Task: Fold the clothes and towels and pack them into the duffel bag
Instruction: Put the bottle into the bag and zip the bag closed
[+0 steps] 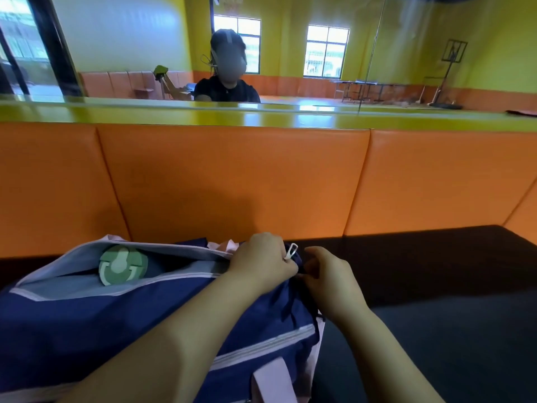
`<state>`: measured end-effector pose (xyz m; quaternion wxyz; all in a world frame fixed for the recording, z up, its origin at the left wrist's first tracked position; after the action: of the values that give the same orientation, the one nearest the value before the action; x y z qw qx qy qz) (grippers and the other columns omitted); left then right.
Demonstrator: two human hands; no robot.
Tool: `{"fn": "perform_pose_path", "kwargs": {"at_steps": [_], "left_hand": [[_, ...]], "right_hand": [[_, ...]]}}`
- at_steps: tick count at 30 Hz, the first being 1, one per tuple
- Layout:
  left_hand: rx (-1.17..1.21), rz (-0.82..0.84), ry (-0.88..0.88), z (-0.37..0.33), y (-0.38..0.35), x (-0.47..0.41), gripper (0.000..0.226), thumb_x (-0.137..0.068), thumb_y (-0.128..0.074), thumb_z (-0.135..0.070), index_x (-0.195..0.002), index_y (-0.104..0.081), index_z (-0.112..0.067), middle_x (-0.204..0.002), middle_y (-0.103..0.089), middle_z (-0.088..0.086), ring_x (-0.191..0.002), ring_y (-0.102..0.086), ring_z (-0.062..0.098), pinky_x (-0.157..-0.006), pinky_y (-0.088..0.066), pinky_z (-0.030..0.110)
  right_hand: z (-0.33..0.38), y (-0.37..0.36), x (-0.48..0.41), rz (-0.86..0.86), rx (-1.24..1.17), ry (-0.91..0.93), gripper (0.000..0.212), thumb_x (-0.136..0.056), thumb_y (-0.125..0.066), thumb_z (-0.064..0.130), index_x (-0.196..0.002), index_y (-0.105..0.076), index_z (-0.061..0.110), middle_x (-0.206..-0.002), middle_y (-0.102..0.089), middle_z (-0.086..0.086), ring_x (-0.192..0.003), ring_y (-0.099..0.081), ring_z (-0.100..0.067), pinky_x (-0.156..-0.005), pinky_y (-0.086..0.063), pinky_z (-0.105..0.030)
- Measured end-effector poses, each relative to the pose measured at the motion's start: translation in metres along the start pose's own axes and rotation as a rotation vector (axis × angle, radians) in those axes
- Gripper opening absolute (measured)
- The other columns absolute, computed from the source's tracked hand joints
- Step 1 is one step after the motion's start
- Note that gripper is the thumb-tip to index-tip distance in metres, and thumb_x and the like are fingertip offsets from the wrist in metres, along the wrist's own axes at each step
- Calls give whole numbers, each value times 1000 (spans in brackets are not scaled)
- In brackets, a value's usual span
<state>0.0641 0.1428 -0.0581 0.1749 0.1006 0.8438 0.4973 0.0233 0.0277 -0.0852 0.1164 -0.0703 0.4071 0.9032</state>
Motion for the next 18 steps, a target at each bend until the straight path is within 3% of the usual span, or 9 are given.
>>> {"fn": "perform_pose_path", "kwargs": {"at_steps": [3,5,8,13,16,18], "left_hand": [[47,-28,11,3,7,3,16,-76,-57,-29,-66,-50,-19,-75,-53,-3,-71,-50,17,-53,-34,28],[108,-21,28,5,8,4,10,-77,-57,-25,-73,-55,-17,-77,-59,-1,-74,-54,19,-56,-38,29],[222,10,64,10,10,7,11,-81,-54,-18,-75,-64,-16,-79,-66,-2,-77,-60,18,-60,-46,28],[206,-18,83,26,24,15,19,-82,-50,-8,-74,-67,-5,-75,-68,8,-77,-62,25,-64,-50,39],[170,-85,117,57,43,27,17,-86,-53,-14,-78,-67,-17,-75,-60,-11,-72,-56,10,-54,-40,23],[150,-147,150,83,60,39,14,-87,-55,-14,-79,-66,-19,-81,-63,-11,-72,-53,3,-55,-37,17]], "right_hand": [[7,-5,-2,7,-13,57,33,-81,-63,10,-111,-62,24,-86,-60,16,-83,-57,-9,-65,-40,-13],[8,-9,-4,16,21,81,42,-84,-61,10,-122,-59,26,-102,-62,7,-93,-57,-11,-70,-37,-16],[7,-10,-4,15,110,92,40,-88,-59,12,-126,-58,24,-101,-54,4,-96,-55,-16,-75,-36,-19],[0,0,-3,-42,116,56,18,-89,-59,15,-104,-67,19,-97,-58,0,-89,-57,-20,-75,-48,-31],[-8,5,0,-62,167,-8,10,-92,-55,17,-90,-64,14,-90,-55,-4,-79,-55,-22,-71,-50,-39],[-8,4,2,-57,206,-33,12,-93,-52,19,-90,-62,13,-90,-54,-3,-78,-54,-22,-68,-50,-39]]}}
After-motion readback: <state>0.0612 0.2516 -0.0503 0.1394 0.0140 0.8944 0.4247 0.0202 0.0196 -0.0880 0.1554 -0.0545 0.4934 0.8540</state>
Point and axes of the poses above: each hand's wrist, its own x-axis away from the middle knuckle, its own y-axis out of the back of the hand, z = x × y, the point moved 10 cm from there along -x, towards the middle knuckle
